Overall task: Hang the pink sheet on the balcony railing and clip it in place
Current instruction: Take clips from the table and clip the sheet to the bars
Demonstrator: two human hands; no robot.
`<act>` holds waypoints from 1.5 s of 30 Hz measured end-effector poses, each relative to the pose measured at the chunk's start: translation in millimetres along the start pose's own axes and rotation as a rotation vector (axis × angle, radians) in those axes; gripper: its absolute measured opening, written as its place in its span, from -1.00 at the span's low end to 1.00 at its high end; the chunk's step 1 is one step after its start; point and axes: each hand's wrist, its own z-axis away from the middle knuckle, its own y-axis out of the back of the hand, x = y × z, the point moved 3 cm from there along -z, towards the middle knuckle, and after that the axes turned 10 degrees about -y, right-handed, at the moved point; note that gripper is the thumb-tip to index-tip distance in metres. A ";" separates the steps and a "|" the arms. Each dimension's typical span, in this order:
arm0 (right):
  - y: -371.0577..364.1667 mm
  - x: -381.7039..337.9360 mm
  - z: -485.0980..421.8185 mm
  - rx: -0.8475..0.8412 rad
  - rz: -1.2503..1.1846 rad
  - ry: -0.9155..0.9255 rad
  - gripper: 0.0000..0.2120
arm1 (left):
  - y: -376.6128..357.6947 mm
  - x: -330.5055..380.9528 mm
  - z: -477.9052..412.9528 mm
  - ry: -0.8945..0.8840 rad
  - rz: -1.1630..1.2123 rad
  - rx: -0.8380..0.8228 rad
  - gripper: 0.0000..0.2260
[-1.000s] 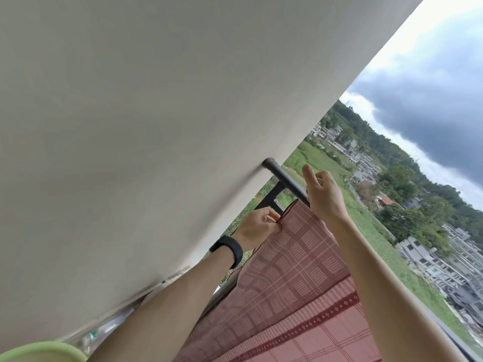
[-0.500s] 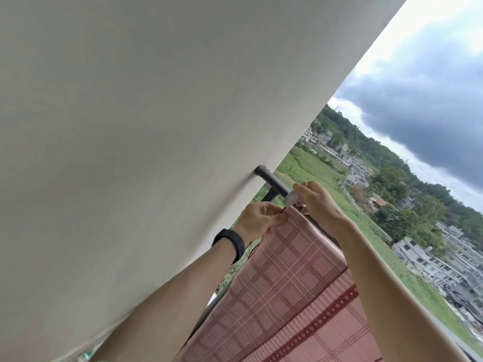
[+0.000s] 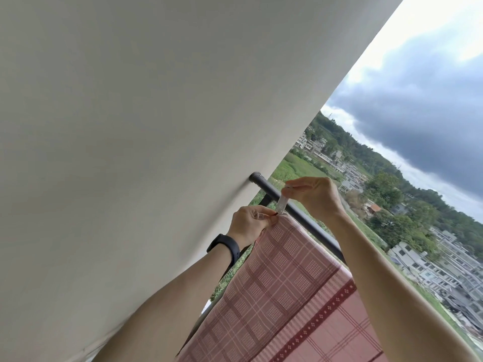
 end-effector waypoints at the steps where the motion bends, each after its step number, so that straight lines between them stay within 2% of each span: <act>1: 0.1 -2.2 -1.7 -0.002 -0.005 -0.006 -0.82 | -0.1 -0.5 0.2 -0.001 -0.001 0.007 -0.92; 6: -5.4 -7.1 -7.6 -0.068 0.087 0.029 -0.81 | 1.3 1.9 -0.5 -0.012 -0.044 0.019 -0.90; 12: -24.0 -7.2 -17.5 -0.205 0.267 0.016 -0.81 | -0.5 0.6 0.3 -0.005 -0.004 0.061 -0.70; 18: -35.4 -12.2 -24.7 -0.326 0.473 0.046 -0.83 | 3.2 -10.8 12.6 0.042 0.109 0.104 -0.73; 20: -38.2 -13.2 -25.3 -0.359 0.506 0.042 -0.83 | -1.2 -19.3 20.5 0.100 0.125 0.016 -0.70; 23: -43.3 -16.9 -25.4 -0.402 0.547 0.045 -0.83 | -5.9 -25.4 22.6 0.097 0.149 -0.081 -0.79; 25: -46.9 -16.7 -27.6 -0.419 0.564 0.050 -0.84 | -4.9 -24.0 19.5 0.096 0.147 -0.094 -0.83; 30: -55.8 -13.9 -34.3 -0.449 0.588 0.036 -0.85 | 4.6 -24.1 10.5 0.045 -0.070 -0.081 -0.86; 34: -60.6 -9.7 -36.5 -0.478 0.599 0.037 -0.86 | 2.7 -28.8 11.5 0.092 -0.017 -0.192 -0.76; 38: -56.6 -8.4 -37.6 -0.500 0.587 0.023 -0.85 | -4.4 -38.5 9.0 0.131 -0.089 -0.218 -0.76; 45: -53.5 1.6 -41.3 -0.489 0.602 0.037 -0.84 | -19.4 -42.3 1.8 0.164 -0.039 -0.280 -0.78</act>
